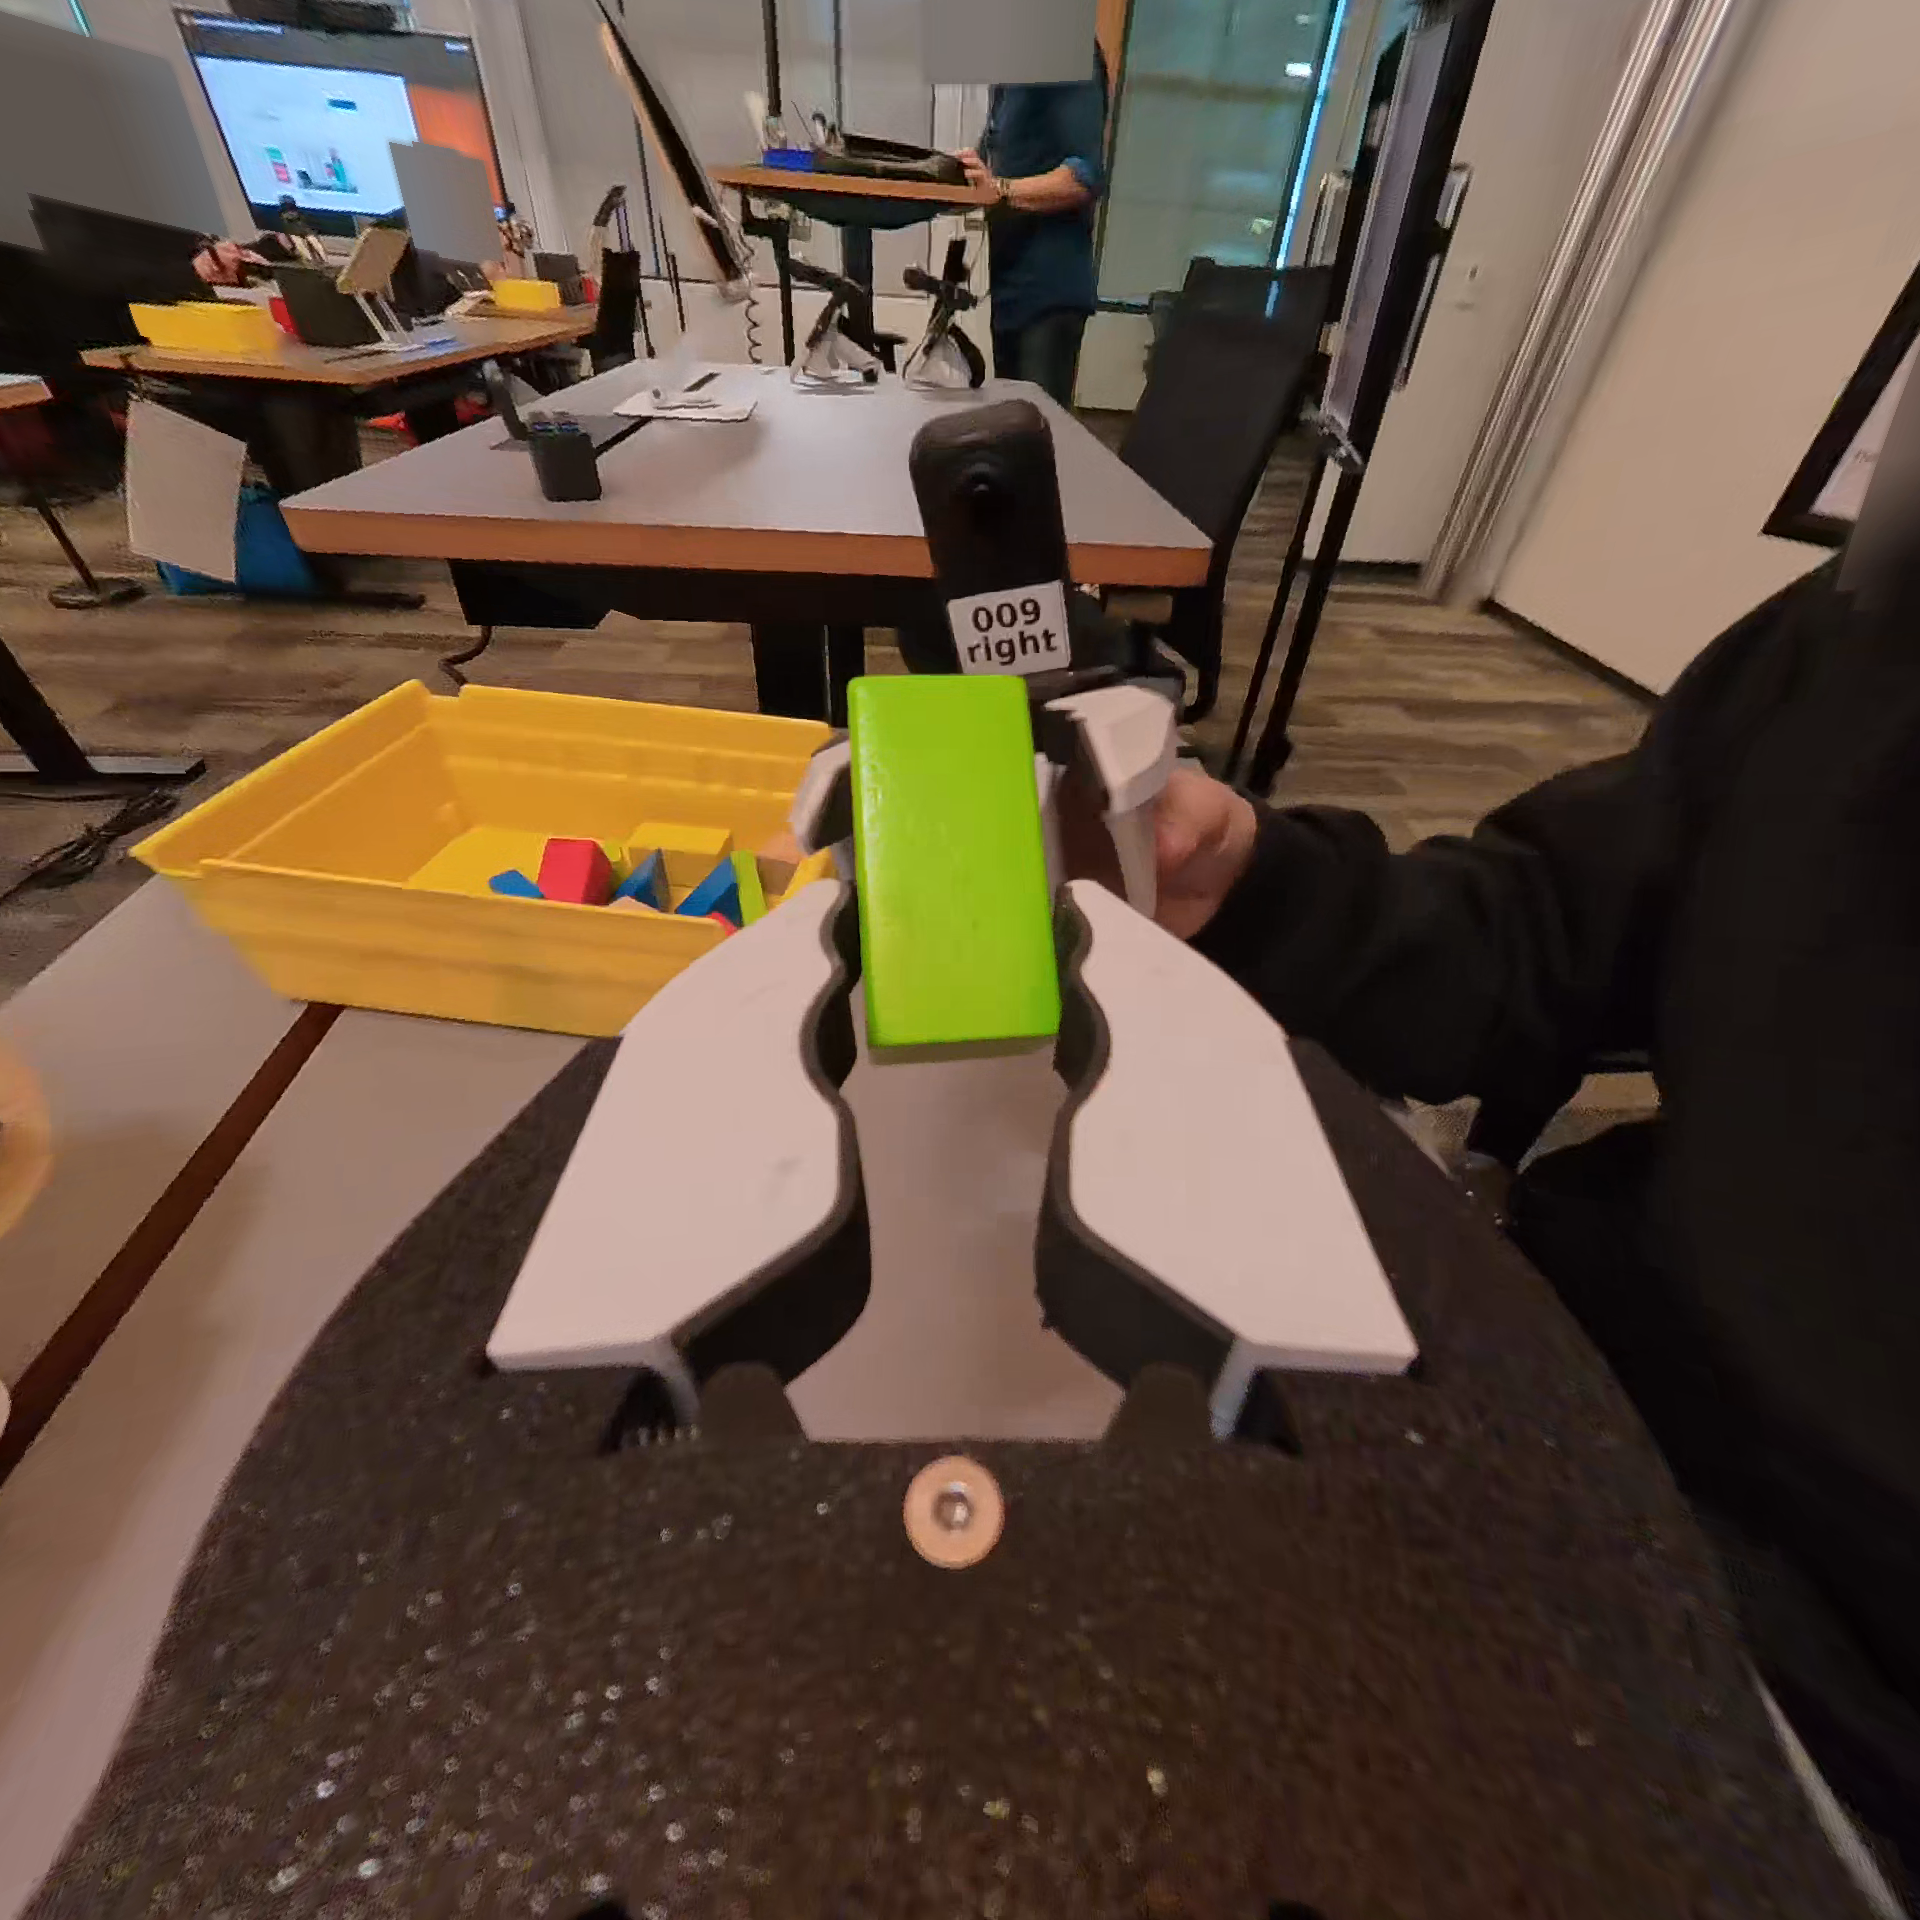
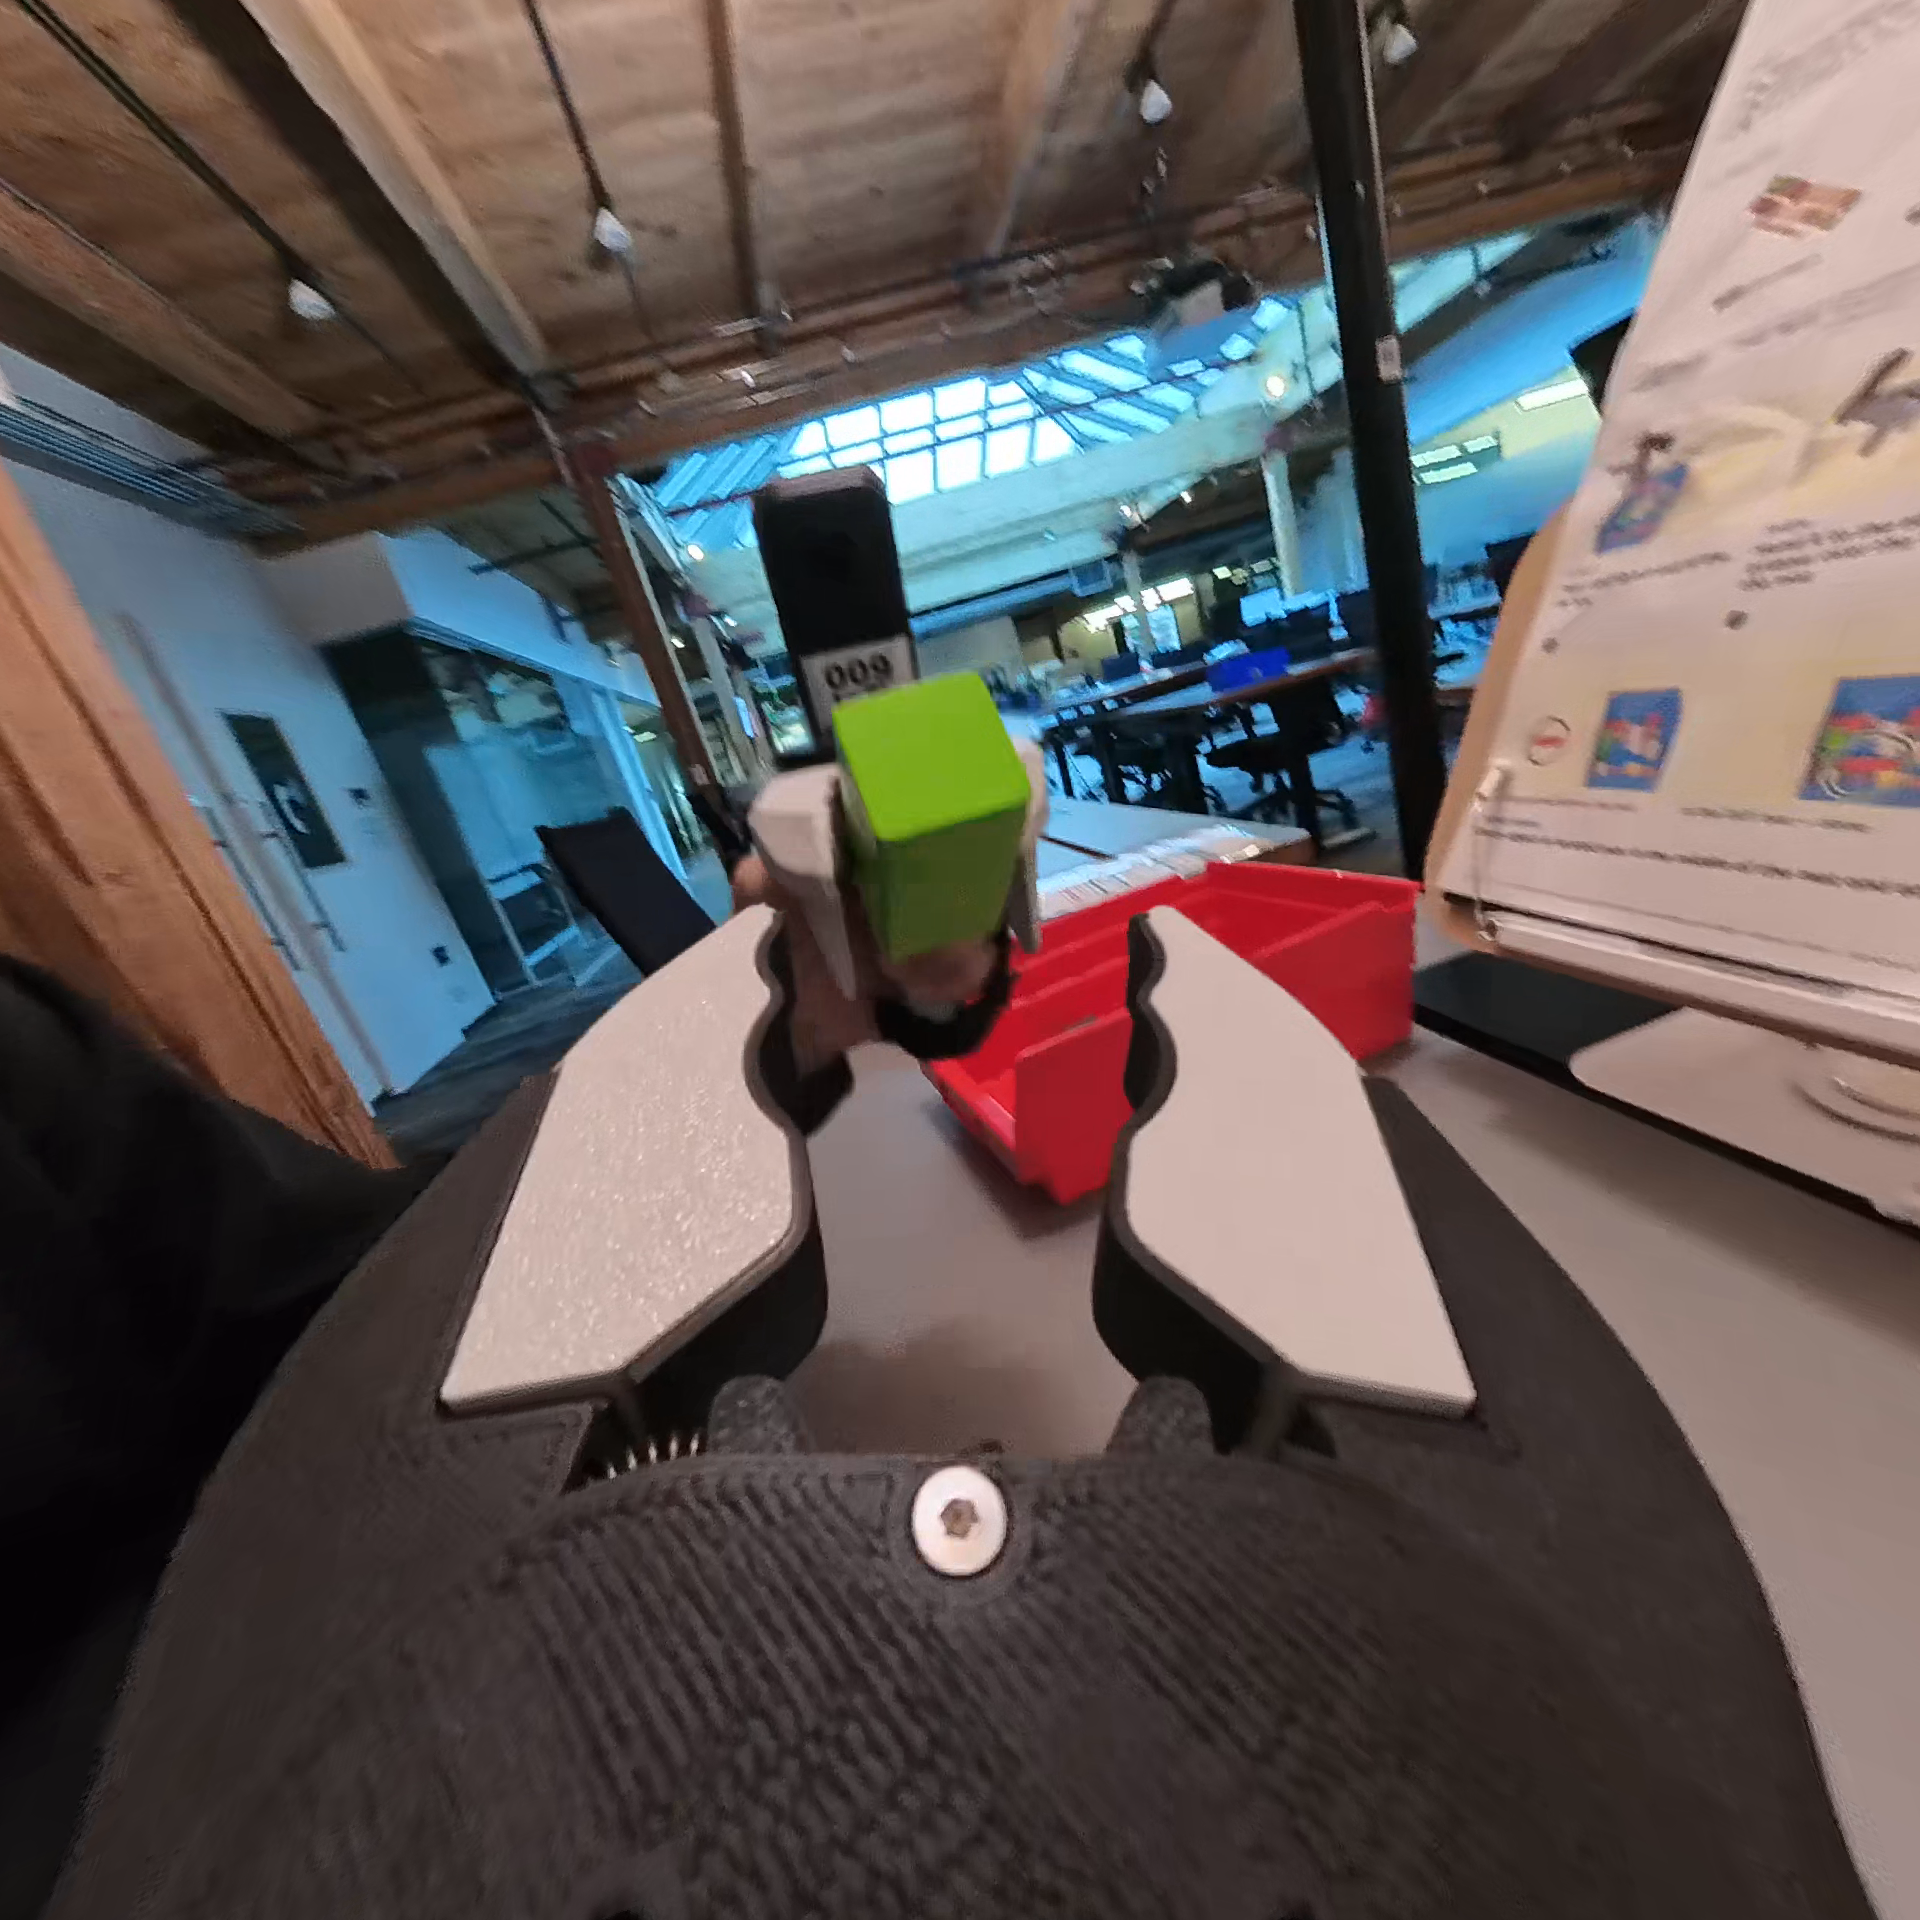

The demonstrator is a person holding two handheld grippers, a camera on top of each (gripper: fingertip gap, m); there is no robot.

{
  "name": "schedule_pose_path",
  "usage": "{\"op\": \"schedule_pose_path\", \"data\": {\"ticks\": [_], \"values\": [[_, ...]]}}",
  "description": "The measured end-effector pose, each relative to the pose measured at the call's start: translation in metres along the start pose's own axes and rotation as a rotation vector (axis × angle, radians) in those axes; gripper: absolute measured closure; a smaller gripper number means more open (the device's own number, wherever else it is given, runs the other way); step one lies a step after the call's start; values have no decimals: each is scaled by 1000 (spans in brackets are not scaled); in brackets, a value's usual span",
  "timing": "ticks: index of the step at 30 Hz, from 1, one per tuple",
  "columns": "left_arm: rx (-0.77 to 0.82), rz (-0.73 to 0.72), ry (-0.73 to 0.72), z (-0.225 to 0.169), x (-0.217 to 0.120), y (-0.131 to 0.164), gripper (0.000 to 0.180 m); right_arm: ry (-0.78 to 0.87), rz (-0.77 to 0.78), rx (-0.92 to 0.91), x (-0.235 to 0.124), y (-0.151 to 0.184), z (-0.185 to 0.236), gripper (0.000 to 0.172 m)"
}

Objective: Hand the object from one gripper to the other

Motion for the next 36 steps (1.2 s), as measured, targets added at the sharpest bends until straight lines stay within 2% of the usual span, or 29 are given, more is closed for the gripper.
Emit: {"op": "schedule_pose_path", "data": {"ticks": [4,7,10,13,16,20,22,25,29,32,36], "values": [[59,17,40,-7,16,1,146,-42,-22,-80,0,-6,7,116],[59,40,62,-10,21,2,146,-49,31,-130,2,-6,10,120],[42,49,106,-14,24,5,146,-47,65,-192,6,-4,12,135],[26,33,82,-14,25,4,147,-32,63,-225,5,-6,15,136],[-15,27,-38,-6,23,3,136,144,136,-319,-10,-16,14,136],[-71,-14,-43,0,6,0,145,621,226,-443,-78,-43,6,136],[-92,-14,-94,7,-3,1,145,843,257,-401,-118,-45,-3,136],[-129,-10,-125,14,-12,4,147,992,269,-277,-155,-32,-18,136],[-163,-4,-143,20,-17,7,151,967,279,-110,-160,-9,-40,136],[-164,4,-148,21,-19,8,152,974,348,-75,-156,9,-55,136],[-177,24,-171,24,-20,10,151,927,363,-6,-150,24,-67,134]]}}
Point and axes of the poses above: each gripper's, where its closed fingertips meet, x out along the fingers, y out of its underside, z = x × y across the jaws, the point moved 10 cm from there along -x, back along the fingers, and after that the axes turned 13 degrees about -y, right-handed, at the moved point
